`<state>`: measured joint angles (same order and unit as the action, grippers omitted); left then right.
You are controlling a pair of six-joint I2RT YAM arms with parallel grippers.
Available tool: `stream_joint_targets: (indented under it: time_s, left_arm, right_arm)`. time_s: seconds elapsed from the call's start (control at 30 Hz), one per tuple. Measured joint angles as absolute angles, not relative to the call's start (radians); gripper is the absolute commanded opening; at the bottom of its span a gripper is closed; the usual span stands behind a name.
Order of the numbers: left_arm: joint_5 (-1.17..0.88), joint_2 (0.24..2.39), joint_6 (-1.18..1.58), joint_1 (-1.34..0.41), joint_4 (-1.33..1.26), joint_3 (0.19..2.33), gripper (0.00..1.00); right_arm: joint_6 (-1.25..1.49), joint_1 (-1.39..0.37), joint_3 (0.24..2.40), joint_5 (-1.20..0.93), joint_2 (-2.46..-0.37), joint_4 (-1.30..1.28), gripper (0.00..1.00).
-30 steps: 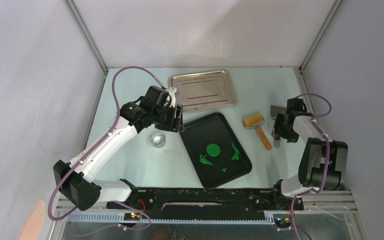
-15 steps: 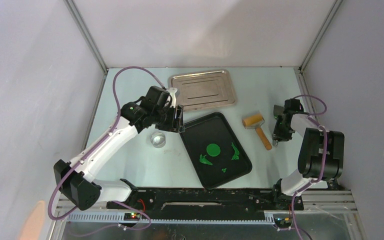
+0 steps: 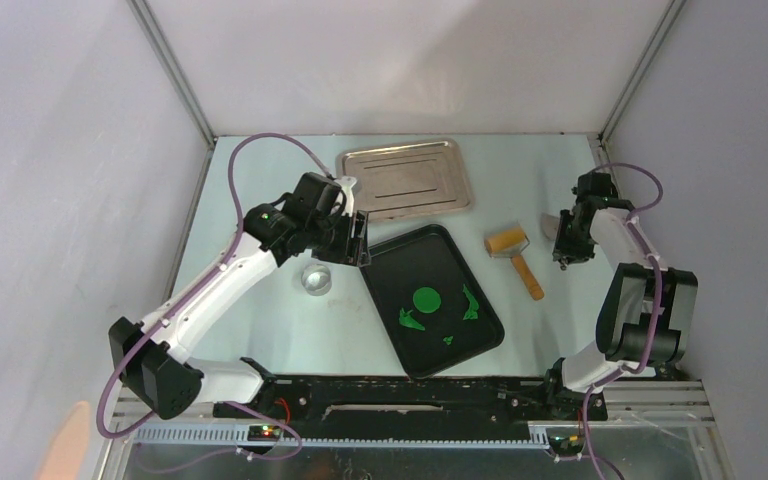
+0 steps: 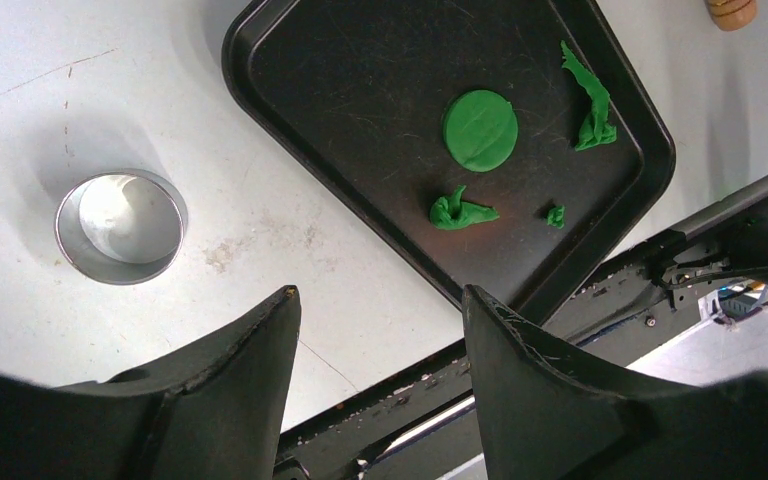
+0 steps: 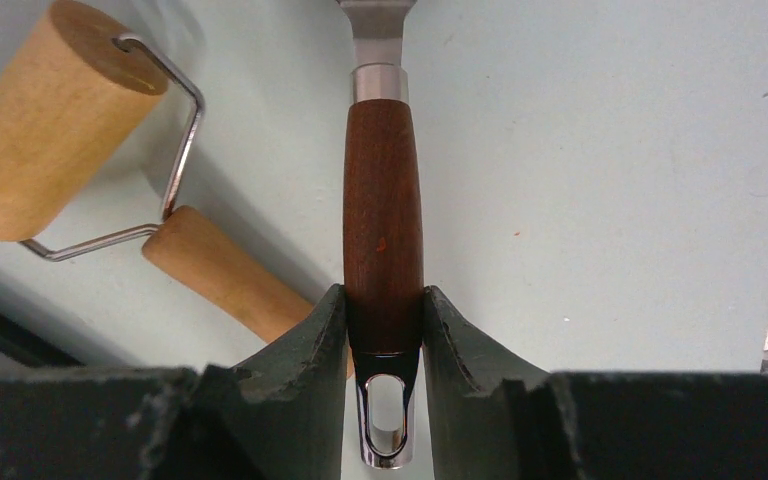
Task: Roll out the dumpling wrappers from the dough
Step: Pick up the spatula from the center of the board.
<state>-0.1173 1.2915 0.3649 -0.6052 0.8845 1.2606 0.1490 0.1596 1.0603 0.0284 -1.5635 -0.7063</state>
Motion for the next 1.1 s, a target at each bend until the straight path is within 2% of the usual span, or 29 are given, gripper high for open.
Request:
stream_joint_targets:
  time_s: [0.4,1.0,1.1]
  left_arm:
    - [-0.117,1.291,0.365,-0.607,0.885,1.261,0.65]
    - [-0.117,1.291,0.365,-0.614,0.886,1.261,0.65]
    - [-0.117,1.291,0.365,-0.616,0.886,1.261,0.65]
  right_arm:
    - [0.075,0.08,1.17,0.026,-1.572,-0.803,0.0]
    - [-0.062,0.034,1.172,0.143,-1.668,-0.707,0.0]
    - [-0.062,0.035,1.172,0.151,-1.676,-0.704,0.02]
